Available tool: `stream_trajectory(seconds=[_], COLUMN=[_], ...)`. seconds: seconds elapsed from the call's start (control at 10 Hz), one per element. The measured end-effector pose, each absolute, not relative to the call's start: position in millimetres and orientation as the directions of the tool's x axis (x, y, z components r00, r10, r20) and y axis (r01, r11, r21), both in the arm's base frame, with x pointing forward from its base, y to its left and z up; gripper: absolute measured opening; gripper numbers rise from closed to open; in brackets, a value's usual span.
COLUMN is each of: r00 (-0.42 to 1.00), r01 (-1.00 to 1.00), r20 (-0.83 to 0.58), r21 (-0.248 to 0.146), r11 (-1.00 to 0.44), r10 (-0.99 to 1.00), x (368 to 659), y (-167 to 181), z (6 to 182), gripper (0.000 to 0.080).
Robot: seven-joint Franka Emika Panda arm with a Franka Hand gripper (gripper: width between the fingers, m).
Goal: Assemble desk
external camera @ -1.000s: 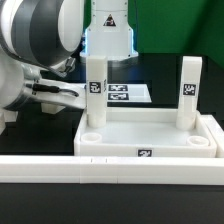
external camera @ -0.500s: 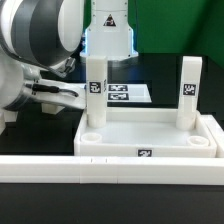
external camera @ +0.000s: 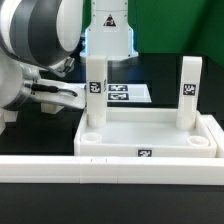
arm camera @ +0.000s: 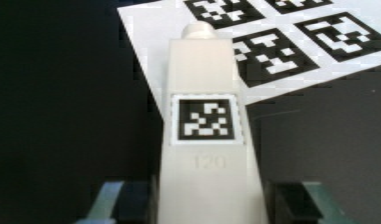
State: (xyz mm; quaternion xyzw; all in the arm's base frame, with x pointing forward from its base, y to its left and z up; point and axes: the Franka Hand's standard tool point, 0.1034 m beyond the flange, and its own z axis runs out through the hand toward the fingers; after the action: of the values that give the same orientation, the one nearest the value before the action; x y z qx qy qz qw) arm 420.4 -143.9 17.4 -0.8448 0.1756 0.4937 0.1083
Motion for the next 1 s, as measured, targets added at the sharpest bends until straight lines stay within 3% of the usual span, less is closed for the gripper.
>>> stream_trajectory(seconds=[0.1,0.2,0.3,0.4,0.5,1.0], r00=[0.451,0.453,0.453,0.452,0.452,0.462], r01=[-0.404,-0.404,-0.404,-0.404,-0.404,-0.402], r20=[-0.872,-0.871,-0.871,-0.871,-0.871,-0.865], r21=[-0.01,-0.01,-0.01,-0.01,-0.01,-0.007], r11=[-0.915,-0.915,-0.915,-0.915,-0.915,-0.916], r10=[-0.19,-0.19,-0.19,-0.19,-0.191,-0.197], x=[420.6,421.2,420.9,420.7,420.7,421.0], y=[-143.9,-143.9,-144.1,-144.1,-144.3,-143.0], z=[18.0,18.6,18.0,17.9,17.9,11.8], gripper=[0.0289,0.0353,0.0539,0.0539,0.062,0.0649])
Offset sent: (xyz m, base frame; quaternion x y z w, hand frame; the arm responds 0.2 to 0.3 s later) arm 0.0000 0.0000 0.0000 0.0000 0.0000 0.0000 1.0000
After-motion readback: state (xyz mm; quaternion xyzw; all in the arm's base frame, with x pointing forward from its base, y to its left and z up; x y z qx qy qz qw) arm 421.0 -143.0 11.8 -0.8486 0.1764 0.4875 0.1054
